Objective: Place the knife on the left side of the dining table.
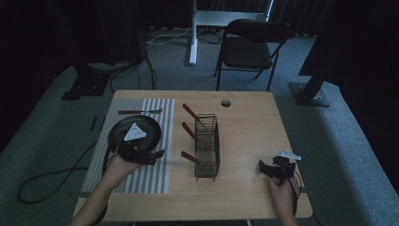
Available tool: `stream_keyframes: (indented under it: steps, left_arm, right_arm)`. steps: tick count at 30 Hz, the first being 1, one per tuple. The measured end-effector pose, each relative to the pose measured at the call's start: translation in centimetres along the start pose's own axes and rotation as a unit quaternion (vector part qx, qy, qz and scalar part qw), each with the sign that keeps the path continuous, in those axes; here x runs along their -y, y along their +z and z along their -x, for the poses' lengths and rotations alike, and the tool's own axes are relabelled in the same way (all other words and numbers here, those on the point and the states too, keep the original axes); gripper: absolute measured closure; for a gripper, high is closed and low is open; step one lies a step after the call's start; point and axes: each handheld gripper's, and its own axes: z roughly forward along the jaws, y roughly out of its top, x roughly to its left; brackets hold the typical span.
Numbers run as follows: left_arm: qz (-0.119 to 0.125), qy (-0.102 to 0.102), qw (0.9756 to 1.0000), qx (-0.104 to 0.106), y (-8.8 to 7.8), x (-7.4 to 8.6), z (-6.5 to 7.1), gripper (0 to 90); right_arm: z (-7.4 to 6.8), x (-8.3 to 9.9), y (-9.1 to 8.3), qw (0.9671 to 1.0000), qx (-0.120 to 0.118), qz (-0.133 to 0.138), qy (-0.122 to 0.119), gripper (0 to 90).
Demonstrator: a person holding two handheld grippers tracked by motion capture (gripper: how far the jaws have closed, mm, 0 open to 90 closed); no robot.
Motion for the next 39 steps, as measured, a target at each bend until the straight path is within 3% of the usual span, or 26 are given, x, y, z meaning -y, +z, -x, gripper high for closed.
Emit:
stream_keyframes:
  steps: [11, 13, 22, 29, 34, 39]
  left_arm:
    - [0.011, 0.013, 0.9997, 0.017, 0.6, -2.6, 0.4, 3.0]
    - [0.012, 0.023, 0.9994, 0.024, 1.2, -4.0, 0.8, 2.9]
    - [0.008, 0.031, 0.9987, 0.039, 2.9, -5.9, 2.1, 3.0]
    - [0.000, 0.028, 0.9985, 0.048, 4.4, -6.8, 2.8, 4.2]
    - [0.005, 0.006, 0.9983, 0.058, 5.1, -7.1, 2.7, 8.7]
    - [0.009, 0.006, 0.9981, 0.060, 5.3, -7.3, 2.8, 15.0]
  right_arm:
    - [0.0, 0.0, 0.0, 1.0000, 0.000, 0.000, 0.001, 11.1]
    - [0.0, 0.0, 0.0, 1.0000, 0.000, 0.000, 0.000, 11.2]
    - [0.0, 0.0, 0.0, 1.0000, 0.000, 0.001, 0.000, 11.2]
    - [0.0, 0.0, 0.0, 1.0000, 0.000, 0.001, 0.000, 11.2]
    - [0.0, 0.0, 0.0, 1.0000, 0.000, 0.001, 0.000, 11.2]
    - [0.0, 0.0, 0.0, 1.0000, 0.000, 0.001, 0.000, 11.2]
